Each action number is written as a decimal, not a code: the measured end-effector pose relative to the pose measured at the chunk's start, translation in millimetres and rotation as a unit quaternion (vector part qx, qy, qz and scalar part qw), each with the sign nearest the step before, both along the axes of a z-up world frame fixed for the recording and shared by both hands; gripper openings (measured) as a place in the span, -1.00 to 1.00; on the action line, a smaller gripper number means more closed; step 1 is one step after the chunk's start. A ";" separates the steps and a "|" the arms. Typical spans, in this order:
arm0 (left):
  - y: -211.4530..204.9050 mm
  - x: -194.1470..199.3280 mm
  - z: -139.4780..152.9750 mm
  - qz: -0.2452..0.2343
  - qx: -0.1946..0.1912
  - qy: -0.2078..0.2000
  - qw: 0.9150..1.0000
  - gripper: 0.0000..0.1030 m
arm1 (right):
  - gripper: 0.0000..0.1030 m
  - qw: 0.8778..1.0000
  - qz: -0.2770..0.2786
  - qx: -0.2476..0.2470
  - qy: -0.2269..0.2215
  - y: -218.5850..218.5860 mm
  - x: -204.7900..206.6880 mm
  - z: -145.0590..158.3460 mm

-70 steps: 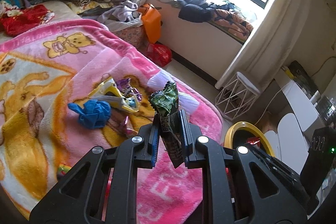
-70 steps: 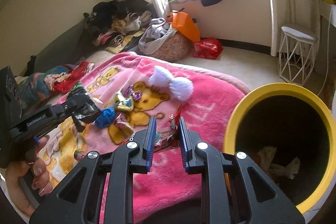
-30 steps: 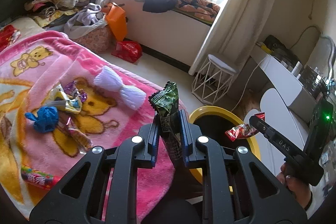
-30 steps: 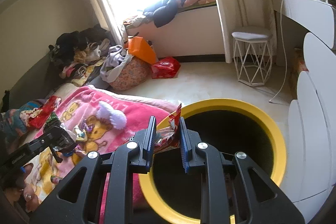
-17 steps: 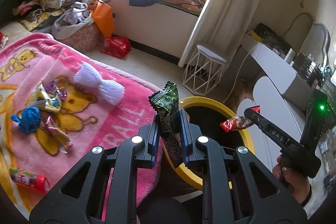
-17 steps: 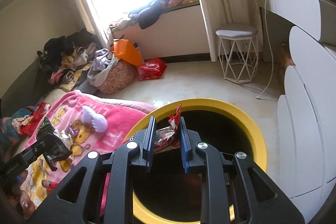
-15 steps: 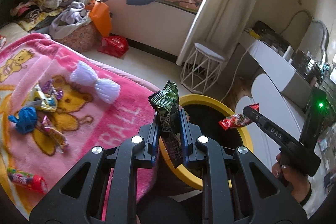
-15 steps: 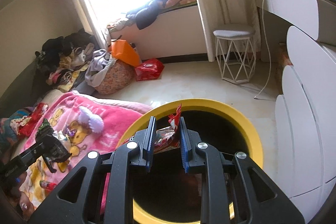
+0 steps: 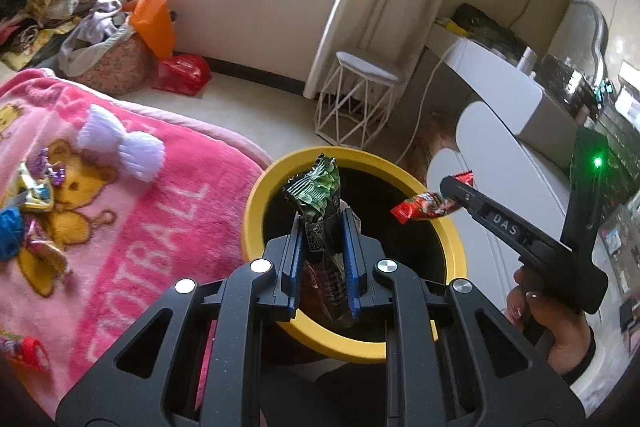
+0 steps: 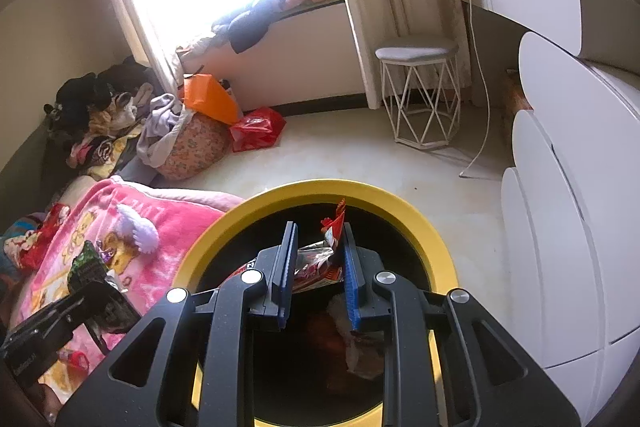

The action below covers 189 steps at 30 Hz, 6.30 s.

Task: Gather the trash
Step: 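Open both tools to drop the wrappers into the yellow bin, then move both open tools back over the blanket, then grasp the blue glove with the left tool while the right tool grasps a purple-yellow wrapper, then lift the glove and wrapper and carry both over the yellow bin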

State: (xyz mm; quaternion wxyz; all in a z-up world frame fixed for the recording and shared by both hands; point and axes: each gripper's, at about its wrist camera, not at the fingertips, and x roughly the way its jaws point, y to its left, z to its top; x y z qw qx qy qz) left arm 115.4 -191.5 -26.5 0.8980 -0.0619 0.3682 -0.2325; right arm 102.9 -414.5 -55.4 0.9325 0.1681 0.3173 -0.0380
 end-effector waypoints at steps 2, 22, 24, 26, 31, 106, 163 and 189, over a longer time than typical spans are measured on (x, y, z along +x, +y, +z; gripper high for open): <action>-4.8 0.4 -3.6 -0.004 0.002 0.003 1.000 -0.75 | -0.60 1.000 -0.001 0.002 0.004 -2.2 0.8 -3.1; -22.3 21.0 -34.2 -0.020 0.004 0.042 0.999 -0.68 | -0.54 0.999 0.012 0.013 0.040 -12.2 12.1 -28.2; -21.8 21.3 -33.4 -0.024 -0.005 0.038 0.999 -0.49 | -0.31 0.999 0.012 0.014 0.040 -12.8 12.9 -28.0; -18.6 21.1 -32.9 -0.020 -0.009 0.035 0.999 -0.03 | -0.12 0.999 0.010 0.017 0.041 -14.4 14.1 -28.3; -4.6 21.2 -28.3 -0.001 -0.027 0.033 0.999 0.59 | -0.03 0.999 0.006 0.016 0.040 -12.9 12.9 -26.4; 260.7 -6.0 3.4 0.315 -0.018 -0.014 0.949 0.66 | 0.43 0.951 0.305 -0.057 -0.016 246.4 28.8 18.8; 257.3 15.0 -28.4 0.273 -0.039 0.051 0.960 -0.71 | -0.79 0.931 0.357 0.012 0.072 266.3 43.3 -28.9; 185.5 0.8 20.7 0.196 -0.034 -0.008 0.980 -0.72 | -0.79 0.960 0.281 -0.001 0.007 198.5 23.1 17.0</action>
